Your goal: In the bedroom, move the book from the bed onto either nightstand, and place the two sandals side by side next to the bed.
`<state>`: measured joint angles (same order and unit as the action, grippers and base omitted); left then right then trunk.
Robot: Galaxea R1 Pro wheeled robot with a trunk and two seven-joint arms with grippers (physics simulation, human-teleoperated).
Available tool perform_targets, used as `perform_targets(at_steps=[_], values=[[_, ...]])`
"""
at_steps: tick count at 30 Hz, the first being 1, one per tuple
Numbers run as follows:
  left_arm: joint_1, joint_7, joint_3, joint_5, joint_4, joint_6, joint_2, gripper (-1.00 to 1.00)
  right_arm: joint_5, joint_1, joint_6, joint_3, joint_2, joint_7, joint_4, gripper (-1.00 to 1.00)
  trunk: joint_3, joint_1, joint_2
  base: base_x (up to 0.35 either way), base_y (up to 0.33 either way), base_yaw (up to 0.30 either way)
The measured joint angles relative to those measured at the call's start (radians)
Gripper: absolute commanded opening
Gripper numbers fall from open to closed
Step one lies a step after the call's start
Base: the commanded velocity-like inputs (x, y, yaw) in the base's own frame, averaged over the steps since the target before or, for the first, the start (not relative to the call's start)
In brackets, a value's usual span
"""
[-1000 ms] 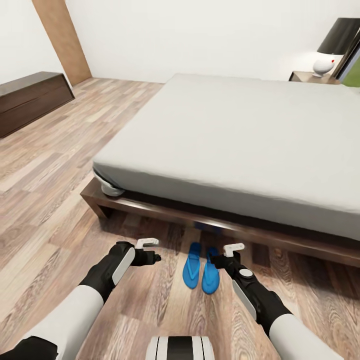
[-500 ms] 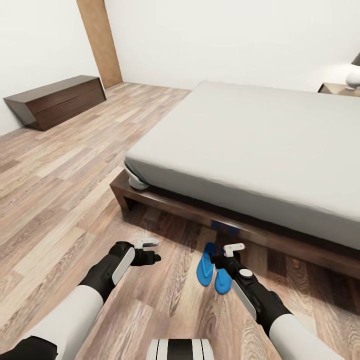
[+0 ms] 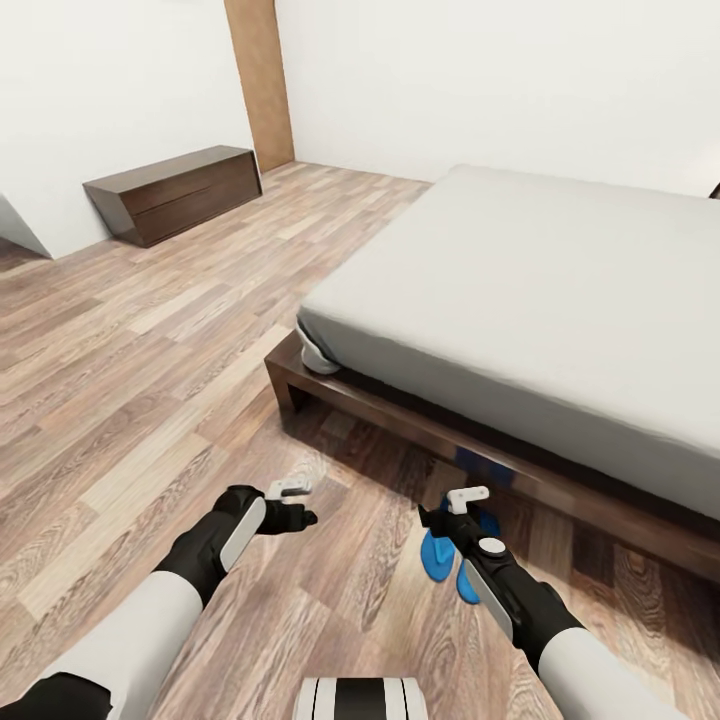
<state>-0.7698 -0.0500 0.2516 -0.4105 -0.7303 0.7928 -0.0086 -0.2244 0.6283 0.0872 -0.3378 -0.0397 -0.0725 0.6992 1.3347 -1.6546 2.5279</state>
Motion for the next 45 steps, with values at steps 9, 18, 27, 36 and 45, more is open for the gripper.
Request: perform_targets(at_steps=[9, 18, 27, 36, 45], values=[[0.003, 0.0, 0.001, 0.001, 0.001, 0.0, 0.002, 1.0, -0.001, -0.001, 0.004, 0.001, 0.0, 0.0, 0.003, 1.0, 0.0, 0.0, 0.0, 0.0, 0.0, 0.022], [0.012, -0.001, 0.001, 0.001, 0.001, -0.001, 0.002, 1.0, 0.0, -0.001, 0.005, -0.001, 0.0, -0.002, 0.004, 1.0, -0.001, 0.0, 0.0, 0.0, 0.0, 0.244], [0.018, -0.002, 0.001, 0.002, 0.001, -0.024, 0.002, 1.0, 0.0, -0.001, 0.005, -0.001, 0.0, -0.003, 0.004, 1.0, -0.001, 0.0, 0.0, 0.0, 0.0, 0.281], [0.019, -0.003, 0.0, 0.004, 0.023, -0.032, 0.001, 1.0, 0.0, -0.001, 0.003, -0.001, 0.0, -0.003, 0.004, 1.0, -0.001, 0.0, 0.0, 0.0, 0.018, 0.282], [0.019, -0.003, 0.001, 0.005, 0.031, -0.033, 0.001, 1.0, 0.0, -0.001, 0.004, 0.0, 0.0, -0.003, 0.004, 1.0, -0.001, 0.001, 0.0, 0.112, 0.102, 0.282]])
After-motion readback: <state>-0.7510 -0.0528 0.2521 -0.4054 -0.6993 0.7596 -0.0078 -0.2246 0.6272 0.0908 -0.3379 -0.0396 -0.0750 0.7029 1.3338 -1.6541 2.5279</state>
